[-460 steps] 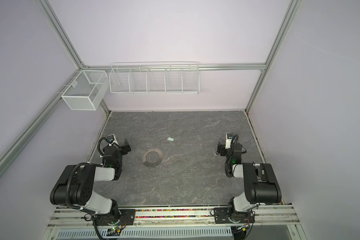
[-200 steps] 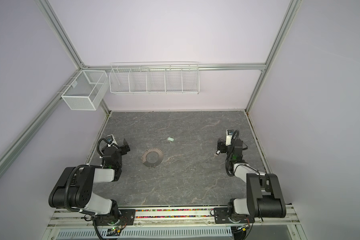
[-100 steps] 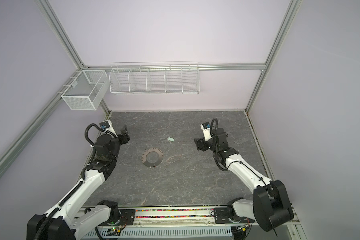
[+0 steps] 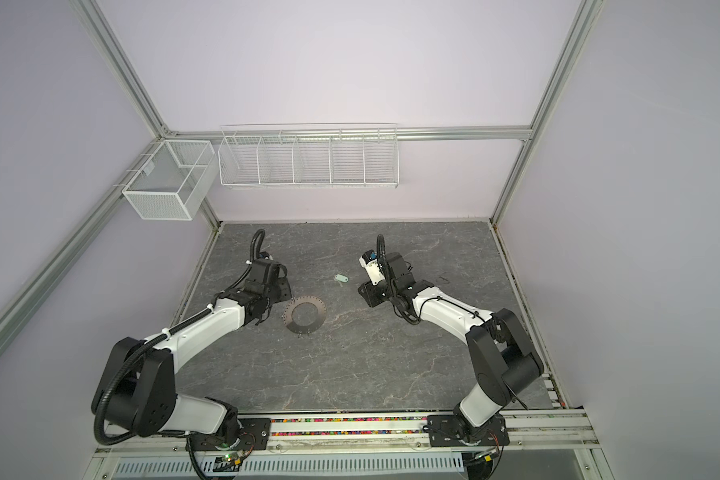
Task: Attach keys to a key ring
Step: Pick up the keyring from the center of the table.
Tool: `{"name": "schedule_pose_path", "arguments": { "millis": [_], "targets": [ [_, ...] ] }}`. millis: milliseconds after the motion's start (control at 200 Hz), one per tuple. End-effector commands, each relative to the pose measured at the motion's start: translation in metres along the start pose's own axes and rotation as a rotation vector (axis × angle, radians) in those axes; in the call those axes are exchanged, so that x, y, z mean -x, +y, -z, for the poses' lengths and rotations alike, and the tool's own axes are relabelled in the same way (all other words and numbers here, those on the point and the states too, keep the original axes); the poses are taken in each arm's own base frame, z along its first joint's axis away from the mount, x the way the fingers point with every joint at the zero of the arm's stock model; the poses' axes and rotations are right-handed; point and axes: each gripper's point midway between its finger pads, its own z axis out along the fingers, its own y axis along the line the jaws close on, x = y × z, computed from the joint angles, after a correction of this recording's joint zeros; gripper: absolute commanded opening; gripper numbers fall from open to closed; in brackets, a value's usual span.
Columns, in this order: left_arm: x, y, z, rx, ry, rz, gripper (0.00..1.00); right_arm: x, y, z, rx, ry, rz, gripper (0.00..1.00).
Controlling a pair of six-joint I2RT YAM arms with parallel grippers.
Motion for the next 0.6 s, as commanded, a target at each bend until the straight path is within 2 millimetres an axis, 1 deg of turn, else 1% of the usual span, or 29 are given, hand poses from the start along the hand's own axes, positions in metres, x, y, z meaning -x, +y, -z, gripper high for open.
{"name": "schedule_pose_path", "arguments": {
  "millis": [0, 135, 225, 275, 595],
  "targets": [
    [-0.005, -0.010, -0.012, 0.002, 0.080, 0.000, 0.21, -0.012, 0.005, 0.000, 0.012, 0.046, -0.025, 0.35],
    [-0.012, -0.011, -0.025, 0.020, 0.134, -0.010, 0.20, -0.021, 0.005, 0.000, 0.002, 0.071, -0.033, 0.35],
    [-0.017, -0.016, -0.033, 0.014, 0.176, -0.026, 0.19, -0.025, 0.005, -0.001, 0.001, 0.089, -0.037, 0.32],
    [-0.019, -0.016, -0.037, 0.022, 0.192, -0.026, 0.19, -0.026, 0.005, -0.001, -0.001, 0.097, -0.037, 0.31],
    [-0.039, -0.012, -0.051, 0.039, 0.244, -0.039, 0.18, -0.032, 0.012, -0.009, 0.020, 0.139, -0.038, 0.27]
  ]
}}
